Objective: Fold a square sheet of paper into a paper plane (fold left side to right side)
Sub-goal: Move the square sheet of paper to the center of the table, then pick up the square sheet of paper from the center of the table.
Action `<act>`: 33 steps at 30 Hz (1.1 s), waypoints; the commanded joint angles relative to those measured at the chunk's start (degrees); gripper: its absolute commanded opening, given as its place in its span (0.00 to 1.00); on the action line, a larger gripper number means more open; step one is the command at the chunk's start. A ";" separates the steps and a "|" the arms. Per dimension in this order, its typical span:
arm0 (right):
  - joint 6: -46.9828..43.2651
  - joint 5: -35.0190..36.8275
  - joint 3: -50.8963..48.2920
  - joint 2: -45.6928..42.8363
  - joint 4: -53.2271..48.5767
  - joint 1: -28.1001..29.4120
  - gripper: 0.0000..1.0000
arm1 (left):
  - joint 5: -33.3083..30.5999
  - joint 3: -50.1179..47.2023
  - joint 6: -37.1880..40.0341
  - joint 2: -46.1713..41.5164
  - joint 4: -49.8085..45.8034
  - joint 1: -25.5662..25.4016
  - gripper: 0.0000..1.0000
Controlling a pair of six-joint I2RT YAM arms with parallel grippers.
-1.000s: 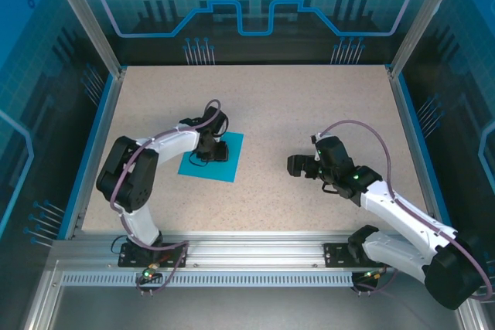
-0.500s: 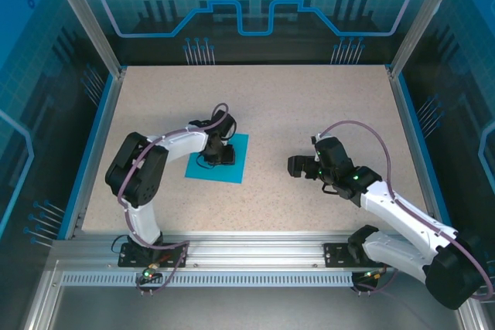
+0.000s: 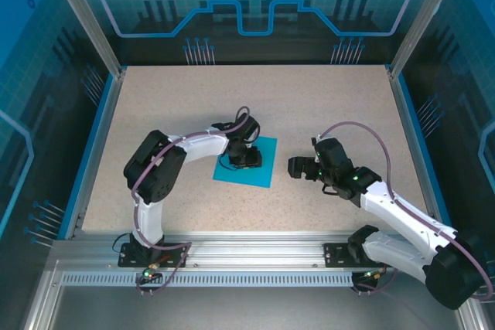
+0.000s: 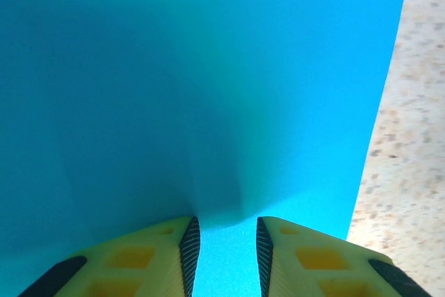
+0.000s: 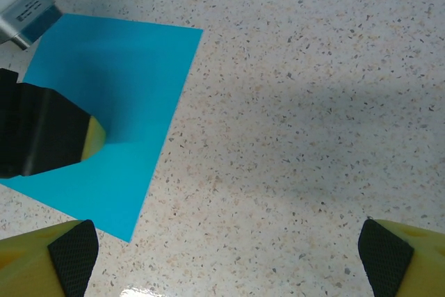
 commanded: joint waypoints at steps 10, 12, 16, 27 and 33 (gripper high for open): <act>-0.14 -0.14 1.78 4.55 -0.90 1.10 1.00 | 3.69 0.69 -1.27 -6.77 -2.32 0.46 0.41; -0.53 -0.64 3.25 6.94 -0.48 1.21 1.00 | 3.72 -0.66 -1.20 -9.22 -2.47 1.87 0.43; -1.24 -0.94 6.86 13.33 0.61 1.47 1.00 | 3.84 -3.99 -0.37 -12.54 -2.86 5.47 0.44; -3.61 0.23 23.21 37.14 3.00 1.64 1.00 | 5.30 -9.27 2.38 -10.05 -2.84 11.16 0.42; -4.76 0.63 32.49 47.99 0.73 1.71 1.00 | 4.28 -10.76 2.72 -8.32 -2.69 11.23 0.42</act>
